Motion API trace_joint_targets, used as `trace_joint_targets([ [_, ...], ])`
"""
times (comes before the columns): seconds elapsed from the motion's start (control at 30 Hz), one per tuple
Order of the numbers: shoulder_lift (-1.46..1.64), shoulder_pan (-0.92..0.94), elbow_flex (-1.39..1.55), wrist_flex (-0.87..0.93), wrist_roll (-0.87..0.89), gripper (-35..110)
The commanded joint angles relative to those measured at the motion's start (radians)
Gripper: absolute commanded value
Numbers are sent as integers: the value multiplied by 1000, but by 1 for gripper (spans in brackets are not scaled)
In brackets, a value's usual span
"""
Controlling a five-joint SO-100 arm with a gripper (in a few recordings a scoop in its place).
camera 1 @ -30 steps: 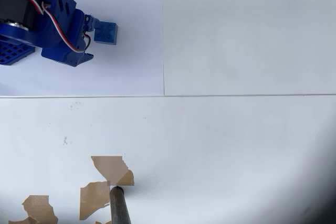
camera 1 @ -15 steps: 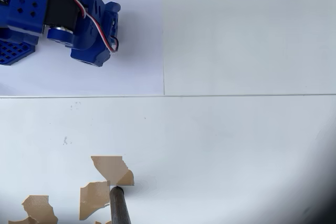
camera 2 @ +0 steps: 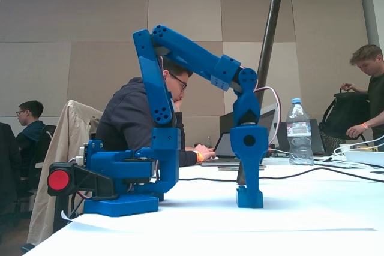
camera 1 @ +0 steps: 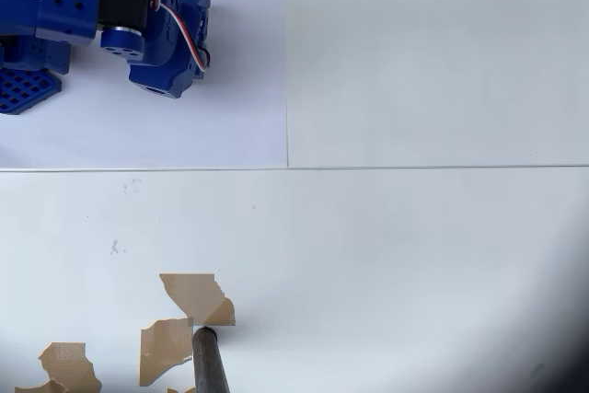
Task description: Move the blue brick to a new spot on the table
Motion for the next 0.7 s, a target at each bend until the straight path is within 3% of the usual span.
trace_joint_targets([
  [0.0, 9, -2, 3, -20, 3, 30],
  [0.13, 8, -12, 8, -29, 5, 14],
  [0.33, 11, -5, -107, 89, -5, 13],
  [0.67, -367, -48, -877, 390, 86, 13],
])
